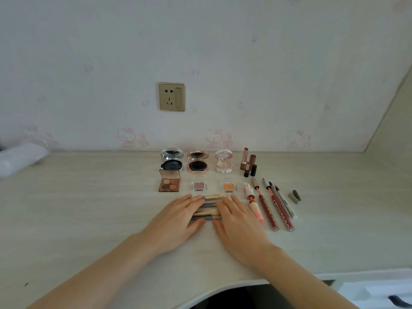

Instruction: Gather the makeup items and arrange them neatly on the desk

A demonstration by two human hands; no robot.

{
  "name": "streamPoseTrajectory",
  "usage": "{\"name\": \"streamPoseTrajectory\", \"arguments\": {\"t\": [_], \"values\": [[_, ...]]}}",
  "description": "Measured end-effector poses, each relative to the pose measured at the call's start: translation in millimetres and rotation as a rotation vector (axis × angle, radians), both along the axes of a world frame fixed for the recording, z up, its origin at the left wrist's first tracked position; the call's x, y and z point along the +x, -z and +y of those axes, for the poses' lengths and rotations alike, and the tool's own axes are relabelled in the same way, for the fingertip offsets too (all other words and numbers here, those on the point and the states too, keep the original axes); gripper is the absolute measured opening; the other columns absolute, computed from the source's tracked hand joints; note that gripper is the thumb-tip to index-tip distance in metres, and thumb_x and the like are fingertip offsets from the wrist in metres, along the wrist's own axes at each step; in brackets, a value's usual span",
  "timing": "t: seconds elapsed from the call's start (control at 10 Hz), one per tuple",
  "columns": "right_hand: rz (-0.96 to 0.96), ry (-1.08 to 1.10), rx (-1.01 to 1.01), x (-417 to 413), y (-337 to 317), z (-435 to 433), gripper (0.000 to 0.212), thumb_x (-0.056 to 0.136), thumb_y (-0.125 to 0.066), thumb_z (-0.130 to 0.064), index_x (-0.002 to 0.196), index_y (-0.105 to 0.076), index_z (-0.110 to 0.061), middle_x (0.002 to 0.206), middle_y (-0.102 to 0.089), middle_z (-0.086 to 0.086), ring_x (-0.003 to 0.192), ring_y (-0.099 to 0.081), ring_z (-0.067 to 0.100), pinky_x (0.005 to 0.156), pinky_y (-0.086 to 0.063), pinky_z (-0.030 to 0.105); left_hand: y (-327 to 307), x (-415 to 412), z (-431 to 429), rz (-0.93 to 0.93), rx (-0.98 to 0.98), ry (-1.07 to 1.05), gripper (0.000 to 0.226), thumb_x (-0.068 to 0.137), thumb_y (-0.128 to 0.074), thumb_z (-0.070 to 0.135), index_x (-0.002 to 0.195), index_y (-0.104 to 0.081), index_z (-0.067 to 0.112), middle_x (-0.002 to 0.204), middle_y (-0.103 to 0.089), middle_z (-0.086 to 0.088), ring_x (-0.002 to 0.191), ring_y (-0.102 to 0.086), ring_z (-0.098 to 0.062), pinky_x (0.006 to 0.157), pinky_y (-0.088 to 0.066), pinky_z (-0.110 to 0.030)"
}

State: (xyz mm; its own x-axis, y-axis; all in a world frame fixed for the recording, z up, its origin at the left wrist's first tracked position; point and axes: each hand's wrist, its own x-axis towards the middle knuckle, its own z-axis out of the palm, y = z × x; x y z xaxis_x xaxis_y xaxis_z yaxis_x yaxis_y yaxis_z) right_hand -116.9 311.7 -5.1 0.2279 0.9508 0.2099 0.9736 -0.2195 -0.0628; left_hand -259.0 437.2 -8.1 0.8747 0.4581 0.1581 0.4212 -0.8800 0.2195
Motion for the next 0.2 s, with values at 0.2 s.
{"name": "streamPoseTrajectory", "arguments": {"t": [0.2], "values": [[-0.062,0.023,0.143,2.4,6.5,4.8,0.04,0.087,-0.052,-0.037,0.114,-0.063,-0.01,0.119,-0.064,0.006,0.118,-0.059,0.028,0.091,-0.051,0.036,-4.9,-3.6,-1.9,-0.086,0.064,-0.011,0.058,0.098,-0.037,0.049,0.15,-0.026,0.027,0.158,-0.019,0.013,0.147,-0.005,-0.005,0.118,-0.006,-0.021]]}}
